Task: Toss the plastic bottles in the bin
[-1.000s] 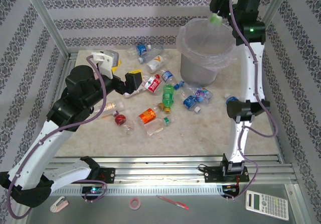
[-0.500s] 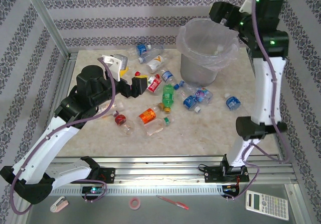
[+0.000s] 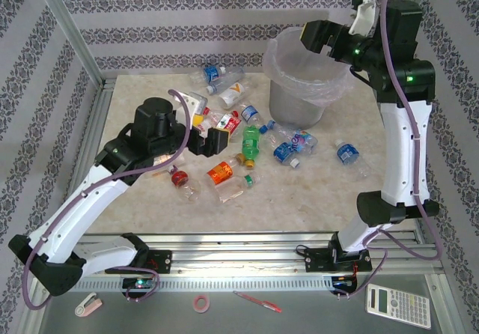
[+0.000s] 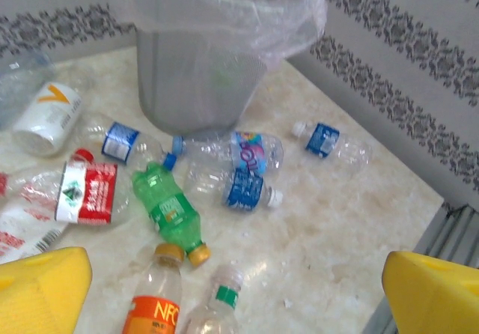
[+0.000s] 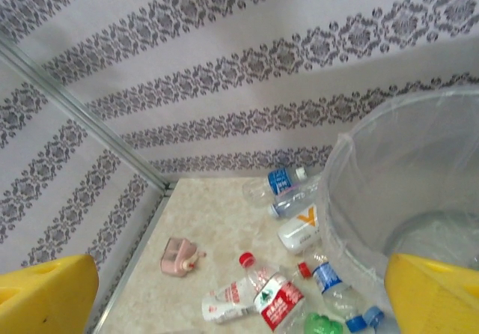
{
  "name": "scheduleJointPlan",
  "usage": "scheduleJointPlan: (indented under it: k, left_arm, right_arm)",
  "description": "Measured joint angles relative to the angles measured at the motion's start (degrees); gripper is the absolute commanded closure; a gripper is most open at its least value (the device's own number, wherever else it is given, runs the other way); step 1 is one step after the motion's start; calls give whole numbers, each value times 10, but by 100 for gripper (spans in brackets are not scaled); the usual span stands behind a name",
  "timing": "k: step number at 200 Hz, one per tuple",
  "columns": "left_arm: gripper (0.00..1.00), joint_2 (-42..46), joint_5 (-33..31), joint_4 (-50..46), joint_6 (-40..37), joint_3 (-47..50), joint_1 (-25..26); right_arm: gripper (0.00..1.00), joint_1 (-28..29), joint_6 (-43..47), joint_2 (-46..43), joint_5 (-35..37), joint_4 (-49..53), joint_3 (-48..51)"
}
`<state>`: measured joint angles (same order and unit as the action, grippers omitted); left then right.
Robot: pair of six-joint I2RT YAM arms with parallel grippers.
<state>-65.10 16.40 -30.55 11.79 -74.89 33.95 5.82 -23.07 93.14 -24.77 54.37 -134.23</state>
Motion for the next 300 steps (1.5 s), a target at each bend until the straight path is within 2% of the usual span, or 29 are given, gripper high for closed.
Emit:
scheduleJointPlan:
  k: [65,140,252,300]
  left_arm:
    - [0,-54,4,-61,-37,0,55]
    - [1,-145,27,-123,-76,-2,80]
    - [10,-276,2,-190,-155,-2,88]
    - [11,-325,-21,-203,-179,-2,88]
  right_arm:
    - [2,23,-7,-85,-14,6,111]
    - [2,33,-11,-147,-17,7,250]
    - [2,33,-12,-186,-17,7,307]
    - [2,33,-13,-201,-17,7,329]
